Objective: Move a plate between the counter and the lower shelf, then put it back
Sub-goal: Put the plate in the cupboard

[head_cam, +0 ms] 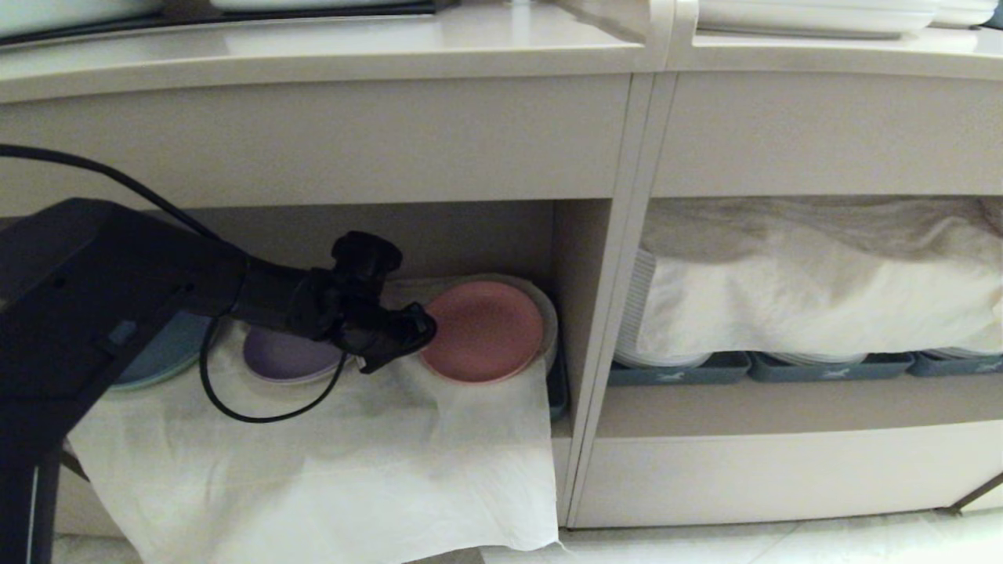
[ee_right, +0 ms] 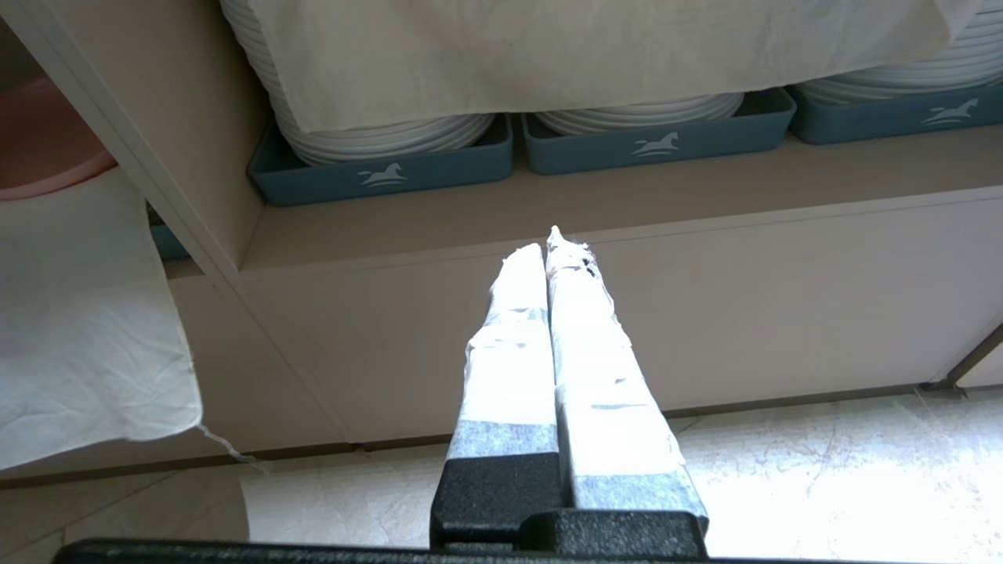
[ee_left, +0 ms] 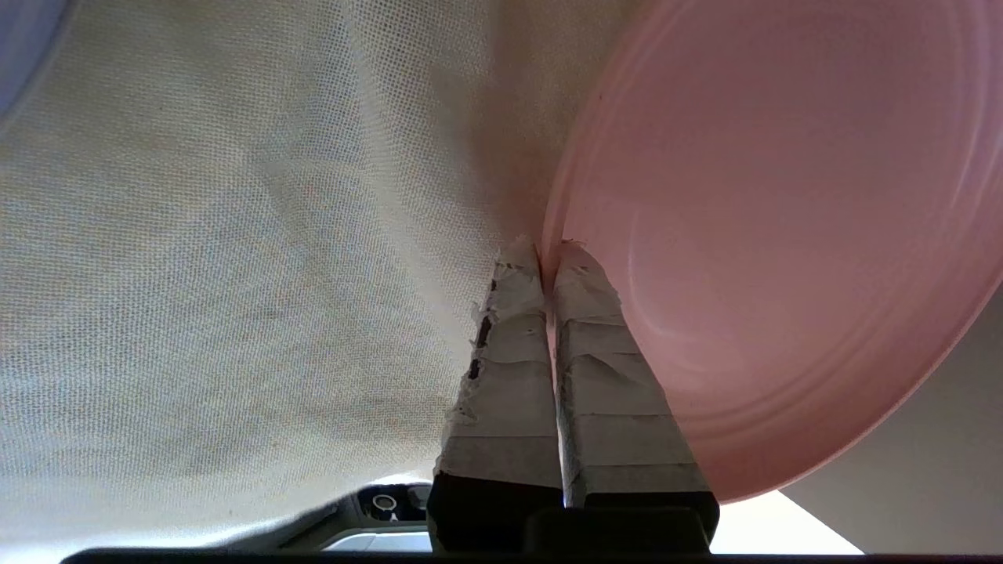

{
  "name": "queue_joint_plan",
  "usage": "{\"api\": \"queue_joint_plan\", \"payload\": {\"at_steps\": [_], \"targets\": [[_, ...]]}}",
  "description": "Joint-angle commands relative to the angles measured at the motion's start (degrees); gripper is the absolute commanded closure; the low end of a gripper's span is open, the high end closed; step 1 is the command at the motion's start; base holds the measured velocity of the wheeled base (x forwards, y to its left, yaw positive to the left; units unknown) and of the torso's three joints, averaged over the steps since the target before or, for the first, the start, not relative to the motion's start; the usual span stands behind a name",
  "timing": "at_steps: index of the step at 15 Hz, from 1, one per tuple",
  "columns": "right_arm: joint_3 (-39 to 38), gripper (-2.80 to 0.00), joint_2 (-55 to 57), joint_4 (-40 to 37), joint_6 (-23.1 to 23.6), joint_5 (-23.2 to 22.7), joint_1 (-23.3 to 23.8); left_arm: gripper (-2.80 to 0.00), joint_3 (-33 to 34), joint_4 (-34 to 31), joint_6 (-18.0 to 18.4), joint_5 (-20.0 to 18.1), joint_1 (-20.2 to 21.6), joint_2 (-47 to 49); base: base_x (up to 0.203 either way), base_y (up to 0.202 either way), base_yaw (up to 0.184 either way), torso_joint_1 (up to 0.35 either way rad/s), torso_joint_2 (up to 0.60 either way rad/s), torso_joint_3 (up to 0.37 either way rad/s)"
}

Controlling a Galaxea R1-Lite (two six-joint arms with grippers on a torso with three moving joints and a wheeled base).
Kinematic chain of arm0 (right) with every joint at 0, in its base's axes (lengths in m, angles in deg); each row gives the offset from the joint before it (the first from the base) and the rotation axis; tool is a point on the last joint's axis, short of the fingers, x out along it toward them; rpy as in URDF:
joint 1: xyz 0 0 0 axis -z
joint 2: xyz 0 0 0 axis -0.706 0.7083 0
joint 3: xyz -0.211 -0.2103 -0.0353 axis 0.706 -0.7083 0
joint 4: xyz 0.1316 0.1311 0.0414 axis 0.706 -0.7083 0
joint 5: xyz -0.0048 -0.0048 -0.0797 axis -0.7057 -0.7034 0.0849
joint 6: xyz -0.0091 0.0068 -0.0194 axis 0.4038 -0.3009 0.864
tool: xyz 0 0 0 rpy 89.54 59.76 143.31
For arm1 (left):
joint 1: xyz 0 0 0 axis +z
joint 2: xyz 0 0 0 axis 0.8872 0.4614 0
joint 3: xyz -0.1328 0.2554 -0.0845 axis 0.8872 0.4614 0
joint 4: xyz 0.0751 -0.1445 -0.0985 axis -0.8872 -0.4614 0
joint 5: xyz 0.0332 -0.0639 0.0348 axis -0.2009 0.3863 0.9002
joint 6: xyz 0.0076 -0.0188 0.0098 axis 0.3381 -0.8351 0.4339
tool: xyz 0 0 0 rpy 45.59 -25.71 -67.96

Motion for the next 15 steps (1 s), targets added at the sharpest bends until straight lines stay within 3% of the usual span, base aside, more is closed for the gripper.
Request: {"api": "queue_joint_plan", "payload": {"at_steps": [1, 6, 7, 15], "targets": [[0.0, 0.00, 0.1, 0.0, 0.0, 0.0, 0.0, 0.00, 0.0, 0.0, -0.2, 0.0, 0.0, 0.0, 0.000, 0.000, 0.000, 0.000, 0.00, 0.000], [0.0, 0.00, 0.1, 0.0, 0.0, 0.0, 0.0, 0.00, 0.0, 0.0, -0.2, 0.0, -0.1, -0.1, 0.000, 0.000, 0.000, 0.000, 0.00, 0.000], [0.0, 0.00, 0.1, 0.0, 0.0, 0.0, 0.0, -2.80, -0.1, 0.0, -0.2, 0.0, -0.1, -0.2, 0.000, 0.000, 0.000, 0.000, 0.00, 0.000], [0.0, 0.00, 0.1, 0.0, 0.0, 0.0, 0.0, -2.80, 0.1, 0.1, -0.2, 0.0, -0.1, -1.2, 0.000, 0.000, 0.000, 0.000, 0.00, 0.000]]}}
